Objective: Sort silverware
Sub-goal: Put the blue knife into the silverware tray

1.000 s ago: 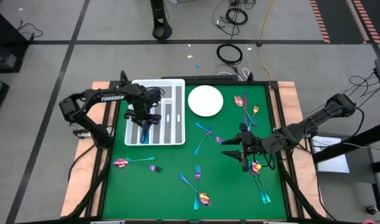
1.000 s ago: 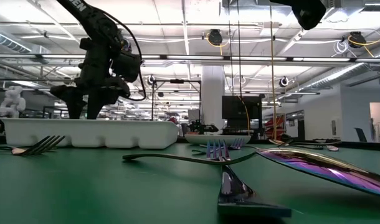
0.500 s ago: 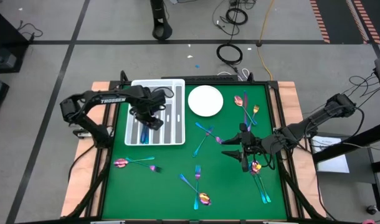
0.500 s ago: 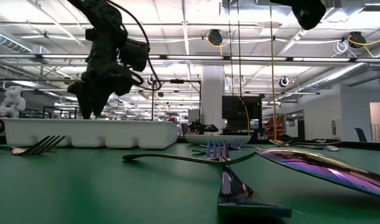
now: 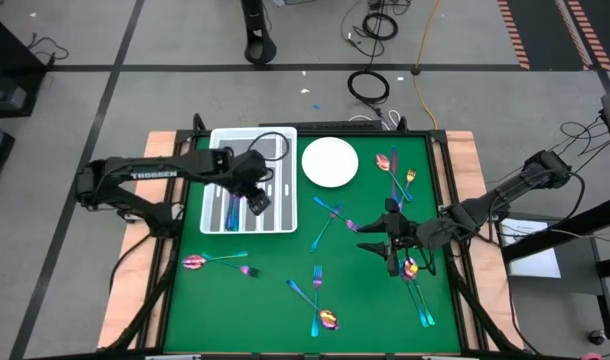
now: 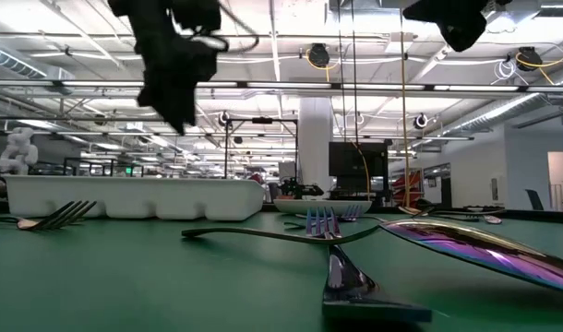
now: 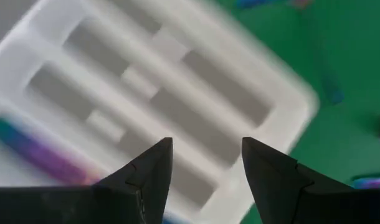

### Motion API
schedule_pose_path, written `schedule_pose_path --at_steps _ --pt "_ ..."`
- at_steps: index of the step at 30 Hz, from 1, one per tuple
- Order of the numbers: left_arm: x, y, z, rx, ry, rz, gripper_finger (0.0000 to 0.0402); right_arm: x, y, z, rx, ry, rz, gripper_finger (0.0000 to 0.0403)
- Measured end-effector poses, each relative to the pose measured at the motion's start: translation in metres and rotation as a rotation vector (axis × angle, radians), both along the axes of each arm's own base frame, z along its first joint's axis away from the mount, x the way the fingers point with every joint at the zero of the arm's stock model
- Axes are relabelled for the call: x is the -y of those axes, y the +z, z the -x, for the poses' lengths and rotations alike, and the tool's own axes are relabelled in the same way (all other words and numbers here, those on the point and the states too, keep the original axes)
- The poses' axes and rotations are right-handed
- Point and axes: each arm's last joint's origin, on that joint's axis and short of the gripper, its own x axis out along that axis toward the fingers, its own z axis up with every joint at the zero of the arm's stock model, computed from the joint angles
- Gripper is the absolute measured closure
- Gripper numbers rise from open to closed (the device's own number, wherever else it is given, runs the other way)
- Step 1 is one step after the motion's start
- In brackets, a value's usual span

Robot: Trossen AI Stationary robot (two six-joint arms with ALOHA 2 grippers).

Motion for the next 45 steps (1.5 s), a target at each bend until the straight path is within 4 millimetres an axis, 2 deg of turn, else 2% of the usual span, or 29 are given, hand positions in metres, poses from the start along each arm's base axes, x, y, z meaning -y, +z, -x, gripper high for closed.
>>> schedule_pose_path --at_steps 6,9,12,17,21,26,29,36,45 --pt "0.034 0.011 -0.029 0.268 -0.159 -0.171 0.0207 0.004 -0.011 0.004 -0.106 -0.051 -0.025 0.0232" --pt "0.051 0.004 -0.038 0.409 -0.258 -0.250 0.0207 0.013 -0.022 0.008 -0.224 -0.146 -0.085 0.0232" --pt "0.063 -0.005 -0.043 0.564 -0.325 -0.323 0.0207 0.026 -0.033 0.015 -0.332 -0.315 -0.151 0.0232" --pt "0.069 -0.027 -0.043 0.820 -0.338 -0.417 0.0207 0.053 -0.046 0.026 -0.430 -0.657 -0.259 0.0232" --pt "0.068 -0.042 -0.045 0.971 -0.324 -0.477 0.0207 0.075 -0.052 0.031 -0.515 -0.819 -0.329 0.0232" --pt "0.063 -0.064 -0.059 0.925 -0.341 -0.492 0.0207 0.098 -0.059 0.026 -0.551 -0.880 -0.385 0.0232" --pt "0.059 -0.070 -0.063 0.892 -0.339 -0.465 0.0207 0.112 -0.064 0.021 -0.581 -0.899 -0.397 0.0232" --pt "0.060 -0.062 -0.062 0.941 -0.397 -0.431 0.0207 0.147 -0.078 0.006 -0.626 -0.913 -0.383 0.0232" --pt "0.060 -0.056 -0.060 0.957 -0.399 -0.431 0.0207 0.186 -0.097 0.015 -0.782 -1.000 -0.364 0.0232"
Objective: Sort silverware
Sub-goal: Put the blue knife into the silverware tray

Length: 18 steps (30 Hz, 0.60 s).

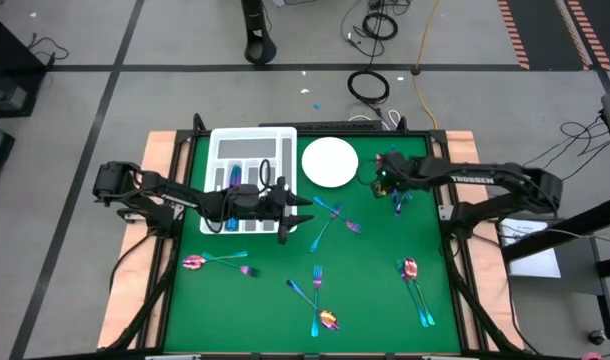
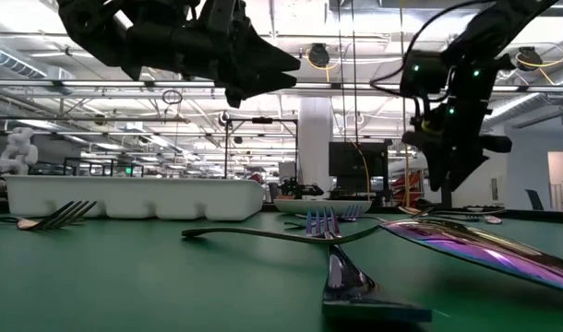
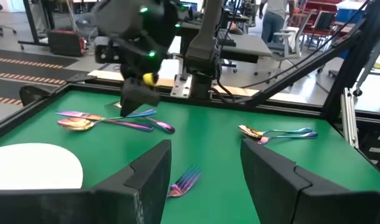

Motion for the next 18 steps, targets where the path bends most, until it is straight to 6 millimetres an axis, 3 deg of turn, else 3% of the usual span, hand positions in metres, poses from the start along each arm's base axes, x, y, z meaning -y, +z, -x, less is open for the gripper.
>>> schedule_pose_path --at_steps 5,11,18 --pt "0.000 0.000 0.000 -0.001 0.000 0.000 0.0207 0.011 -0.008 0.000 -0.036 -0.010 -0.010 0.0232" --pt "0.000 -0.001 0.000 -0.006 -0.003 -0.023 0.0207 0.010 -0.012 -0.007 0.023 0.044 -0.092 0.0232" --pt "0.000 -0.001 0.000 -0.010 -0.003 -0.018 0.0207 0.012 -0.026 -0.007 -0.039 0.006 -0.154 0.0232"
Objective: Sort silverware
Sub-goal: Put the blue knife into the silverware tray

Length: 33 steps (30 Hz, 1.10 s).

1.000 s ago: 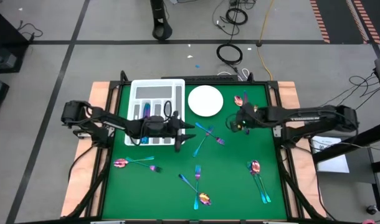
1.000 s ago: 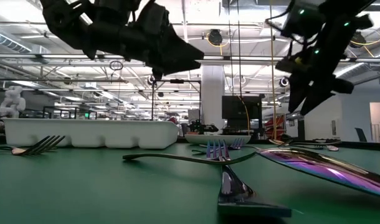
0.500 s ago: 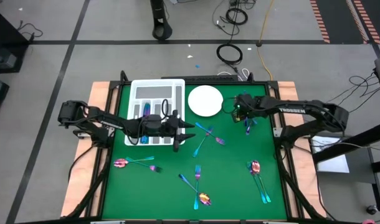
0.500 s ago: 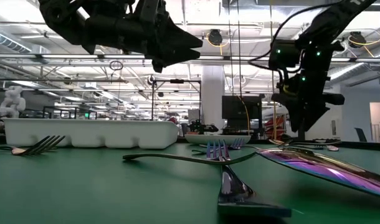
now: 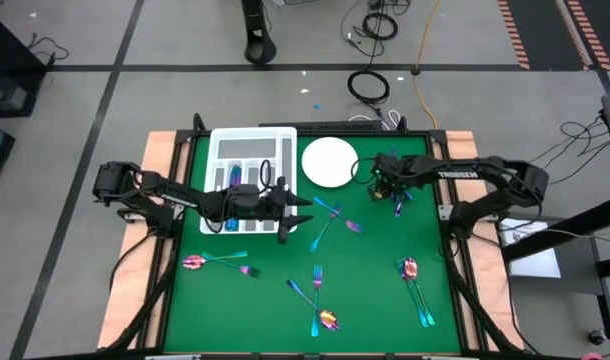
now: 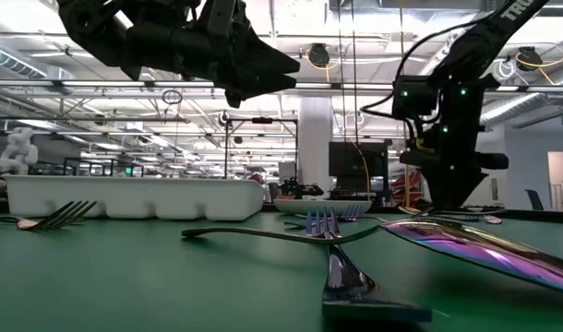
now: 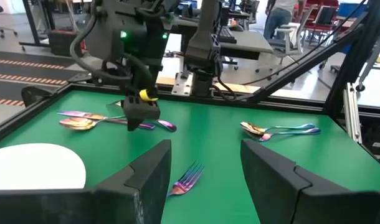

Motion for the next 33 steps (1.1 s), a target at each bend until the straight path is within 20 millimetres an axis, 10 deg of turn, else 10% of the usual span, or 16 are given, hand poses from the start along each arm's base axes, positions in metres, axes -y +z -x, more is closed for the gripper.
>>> schedule_pose_path --at_steps 33 --pt "0.003 -0.001 0.000 -0.015 -0.030 0.007 0.0207 -0.007 0.005 0.005 -0.001 -0.023 -0.044 0.0232"
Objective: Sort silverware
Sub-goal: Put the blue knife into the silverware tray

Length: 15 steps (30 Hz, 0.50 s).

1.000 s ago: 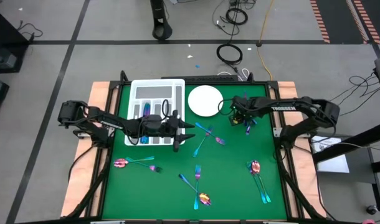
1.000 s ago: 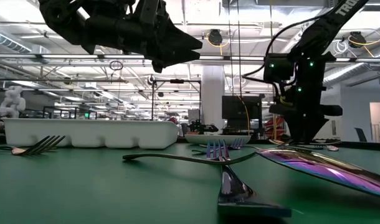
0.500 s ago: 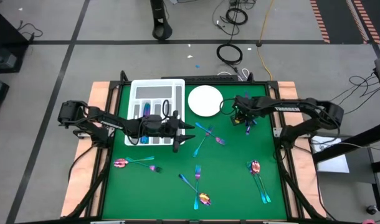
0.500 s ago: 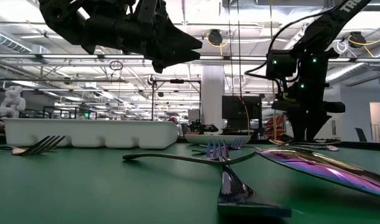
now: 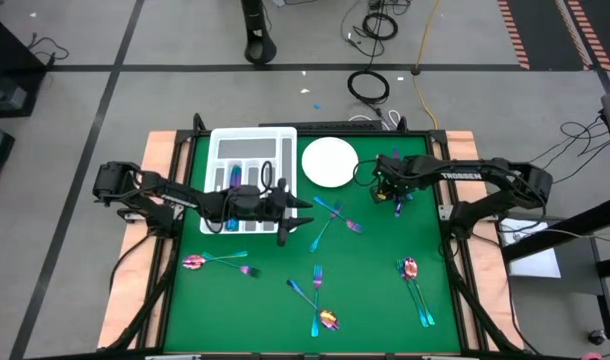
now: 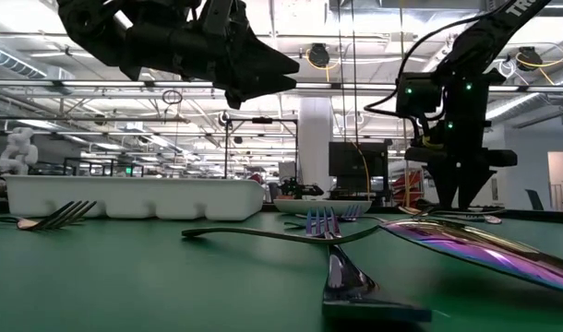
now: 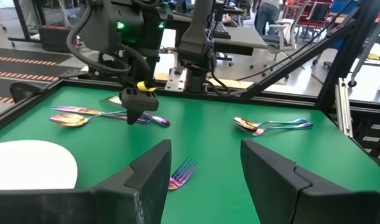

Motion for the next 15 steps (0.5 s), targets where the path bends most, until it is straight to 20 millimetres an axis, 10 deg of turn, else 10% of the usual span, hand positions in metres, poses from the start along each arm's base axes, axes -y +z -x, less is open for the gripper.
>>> schedule_pose_path --at_steps 15 --pt "0.000 0.000 0.000 -0.001 -0.001 0.000 0.0207 -0.007 -0.020 0.010 0.010 -0.008 -0.005 0.0232"
